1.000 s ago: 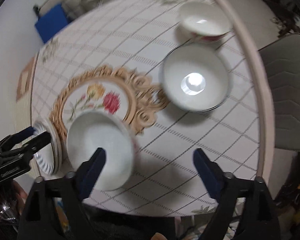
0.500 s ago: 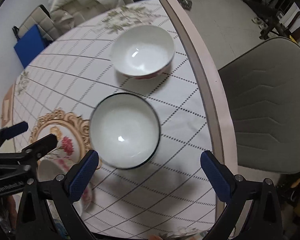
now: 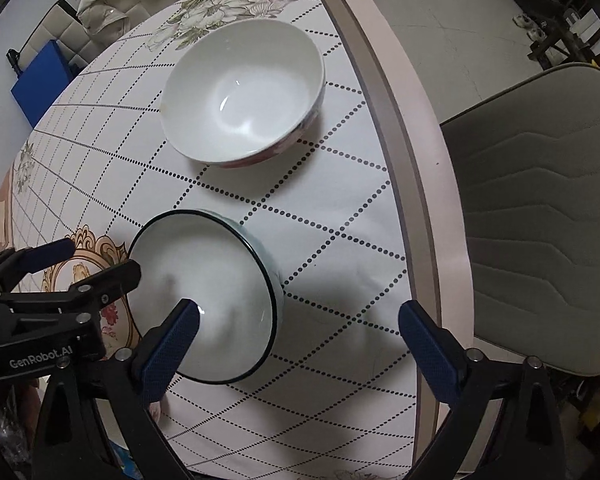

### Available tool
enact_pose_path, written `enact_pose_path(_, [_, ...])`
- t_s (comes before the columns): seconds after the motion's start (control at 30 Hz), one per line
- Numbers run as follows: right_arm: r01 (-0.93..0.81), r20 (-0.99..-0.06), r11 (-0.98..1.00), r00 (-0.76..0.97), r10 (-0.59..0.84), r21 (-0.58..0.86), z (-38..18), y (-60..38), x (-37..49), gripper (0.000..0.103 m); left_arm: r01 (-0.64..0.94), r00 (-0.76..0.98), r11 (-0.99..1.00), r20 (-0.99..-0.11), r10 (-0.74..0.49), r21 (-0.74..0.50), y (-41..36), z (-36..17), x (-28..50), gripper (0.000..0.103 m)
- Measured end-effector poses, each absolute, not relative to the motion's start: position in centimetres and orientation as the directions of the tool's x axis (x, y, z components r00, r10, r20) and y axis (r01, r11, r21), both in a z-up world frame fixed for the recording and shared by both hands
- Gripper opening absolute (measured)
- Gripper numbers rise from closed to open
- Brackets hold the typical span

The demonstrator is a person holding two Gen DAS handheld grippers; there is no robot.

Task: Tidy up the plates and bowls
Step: 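Close both grippers on the rim of the teal-rimmed white bowl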

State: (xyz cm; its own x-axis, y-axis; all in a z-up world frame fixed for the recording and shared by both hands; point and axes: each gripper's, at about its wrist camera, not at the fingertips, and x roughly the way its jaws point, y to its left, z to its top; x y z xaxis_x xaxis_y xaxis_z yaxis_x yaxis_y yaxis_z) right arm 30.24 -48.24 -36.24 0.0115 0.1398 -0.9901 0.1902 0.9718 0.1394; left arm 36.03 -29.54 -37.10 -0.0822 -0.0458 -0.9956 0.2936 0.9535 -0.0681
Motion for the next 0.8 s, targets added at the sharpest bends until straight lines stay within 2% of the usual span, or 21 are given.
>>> enact_pose_path(0.07, [0.187,-0.988,0.971,0.003,0.151,0.149,-36.6,-48.2,30.5,0.095,0.282,-0.104,0.955,-0.993,-0.059,-0.087,-29.7,-37.4,36.2,0.087])
enact_pose_path(0.2, [0.185,-0.986,0.969,-0.010,0.168,0.163,-37.2,-48.1,30.8,0.089,0.272,-0.127,0.957,-0.990,-0.067,-0.100,-30.1,-38.0,36.6,0.081])
enact_pose_path(0.27, [0.184,-0.984,0.968,-0.014,0.176,0.171,-37.6,-48.0,31.0,0.088,0.277,-0.135,0.956,-0.989,-0.065,-0.100,-30.5,-38.2,36.6,0.074])
enact_pose_path(0.37, [0.182,-0.983,0.967,-0.022,0.183,0.177,-37.9,-48.0,31.2,0.083,0.275,-0.149,0.955,-0.986,-0.069,-0.108,-31.0,-38.6,36.8,0.069])
enact_pose_path(0.5, [0.180,-0.979,0.964,-0.024,0.203,0.195,-38.1,-48.2,31.3,0.083,0.267,-0.170,0.955,-0.982,-0.088,-0.132,-31.3,-39.0,36.8,0.064])
enact_pose_path(0.63, [0.170,-0.978,0.965,-0.030,0.206,0.198,-38.4,-48.0,31.5,0.081,0.278,-0.179,0.951,-0.980,-0.084,-0.132,-31.1,-39.6,36.7,0.053])
enact_pose_path(0.8, [0.169,-0.974,0.962,-0.038,0.225,0.216,-38.7,-47.5,31.4,0.074,0.280,-0.186,0.950,-0.979,-0.086,-0.136,-31.2,-39.9,36.7,0.044])
